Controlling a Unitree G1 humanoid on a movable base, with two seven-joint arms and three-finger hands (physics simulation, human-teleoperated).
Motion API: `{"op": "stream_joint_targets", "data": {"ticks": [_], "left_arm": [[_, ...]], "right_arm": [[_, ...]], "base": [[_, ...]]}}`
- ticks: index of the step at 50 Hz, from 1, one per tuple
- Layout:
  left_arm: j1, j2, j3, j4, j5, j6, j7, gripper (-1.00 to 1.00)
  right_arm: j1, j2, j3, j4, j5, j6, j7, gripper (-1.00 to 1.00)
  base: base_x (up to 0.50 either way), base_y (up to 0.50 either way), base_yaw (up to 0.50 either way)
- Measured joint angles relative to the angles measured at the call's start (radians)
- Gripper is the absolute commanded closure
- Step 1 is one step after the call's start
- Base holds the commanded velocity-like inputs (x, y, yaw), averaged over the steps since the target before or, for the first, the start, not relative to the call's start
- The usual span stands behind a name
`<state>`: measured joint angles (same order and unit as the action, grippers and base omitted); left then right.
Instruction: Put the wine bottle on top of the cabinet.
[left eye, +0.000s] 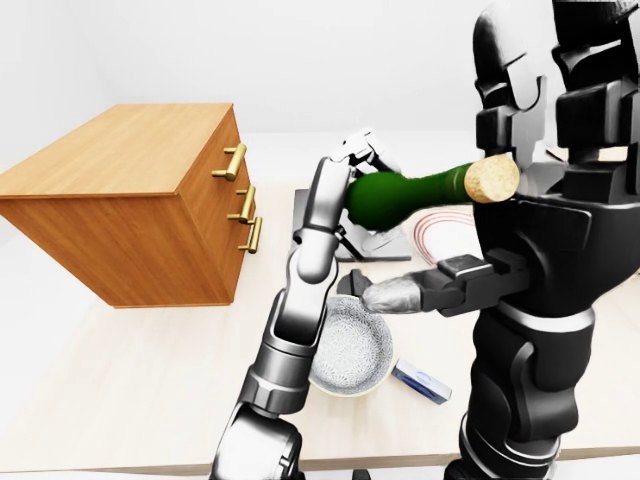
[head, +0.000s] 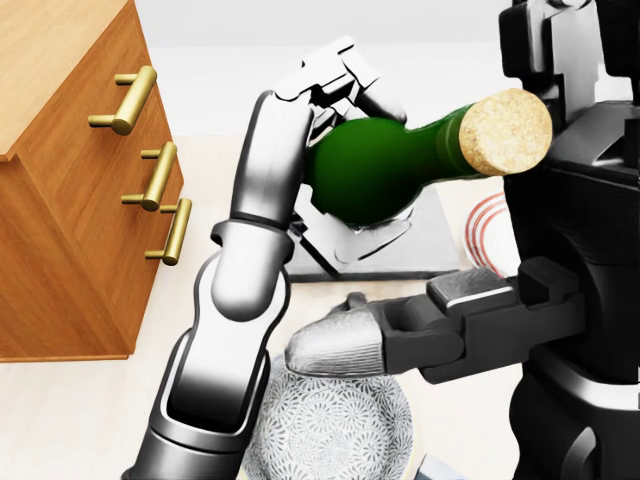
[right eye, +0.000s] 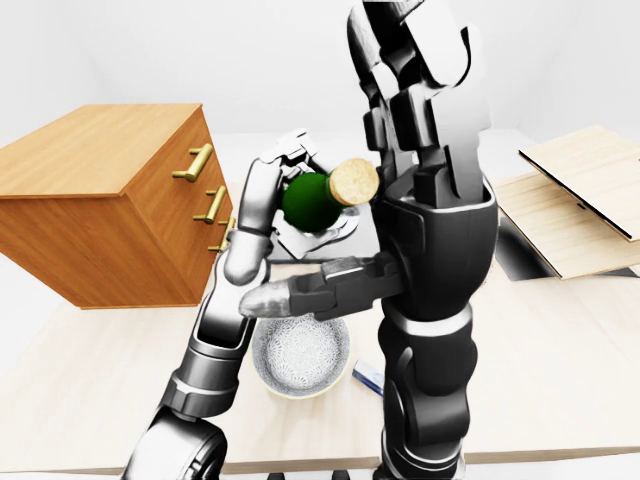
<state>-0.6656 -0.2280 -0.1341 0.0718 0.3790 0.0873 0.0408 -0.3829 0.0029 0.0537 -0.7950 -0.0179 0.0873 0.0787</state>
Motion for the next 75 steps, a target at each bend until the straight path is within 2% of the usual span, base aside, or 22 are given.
{"op": "stream_joint_targets", "data": {"ticks": [6,12,16,20,23,28,35,41,46,52,59,64,75], "left_arm": [[-0.024,0.036,0.029,-0.070,-0.036,0.000,-0.013,1.00],[-0.063,0.082,0.064,-0.176,-0.085,0.000,-0.027,1.00],[-0.118,0.127,0.103,-0.271,-0.139,0.000,-0.035,1.00],[-0.210,0.192,0.172,-0.358,-0.232,0.000,-0.026,1.00],[-0.307,0.267,0.236,-0.396,-0.324,0.000,-0.001,1.00],[-0.477,0.422,0.321,-0.393,-0.484,0.000,0.054,1.00],[-0.703,0.647,0.376,-0.263,-0.657,0.000,0.106,1.00],[-0.901,0.818,0.370,0.033,-0.685,0.000,0.077,1.00],[-1.022,0.912,0.373,0.330,-0.655,0.000,0.044,1.00],[-1.078,0.974,0.396,0.614,-0.634,0.000,0.033,1.00],[-1.068,1.014,0.419,0.817,-0.630,0.000,0.034,1.00],[-1.029,1.018,0.427,0.909,-0.625,0.000,0.033,1.00],[-0.924,0.985,0.431,1.037,-0.590,0.000,0.029,1.00]], "right_arm": [[0.127,-0.006,0.043,-0.143,-0.021,0.000,-0.001,-1.00],[0.307,-0.018,0.059,-0.196,-0.023,0.000,0.005,-1.00],[0.427,-0.027,0.062,-0.180,-0.014,0.000,0.007,-1.00],[0.514,-0.034,0.057,-0.130,0.001,0.000,0.009,-1.00],[0.557,-0.035,0.051,-0.072,0.011,0.000,0.010,-1.00],[0.600,-0.035,0.040,0.019,0.026,0.000,0.013,-1.00],[0.624,-0.034,0.023,0.140,0.044,0.000,0.023,-1.00],[0.628,-0.030,0.005,0.241,0.059,-0.001,0.033,-1.00],[0.629,-0.026,-0.004,0.307,0.064,-0.008,0.038,-1.00],[0.629,-0.021,-0.007,0.374,0.065,-0.029,0.038,-1.00],[0.632,-0.019,-0.016,0.439,0.074,-0.061,0.041,-1.00],[0.634,-0.018,-0.020,0.464,0.078,-0.074,0.041,-1.00],[0.638,-0.018,-0.026,0.476,0.084,-0.081,0.040,-1.00]], "base": [[0.00,0.00,0.00],[0.00,0.00,0.00],[0.00,0.00,0.00],[0.00,0.00,0.00],[0.00,0.00,0.00],[0.00,0.00,0.00],[0.00,0.00,0.00],[0.00,0.00,0.00],[0.00,0.00,0.00],[0.00,0.00,0.00],[0.00,0.00,0.00],[0.00,0.00,0.00],[0.00,0.00,0.00]]}}
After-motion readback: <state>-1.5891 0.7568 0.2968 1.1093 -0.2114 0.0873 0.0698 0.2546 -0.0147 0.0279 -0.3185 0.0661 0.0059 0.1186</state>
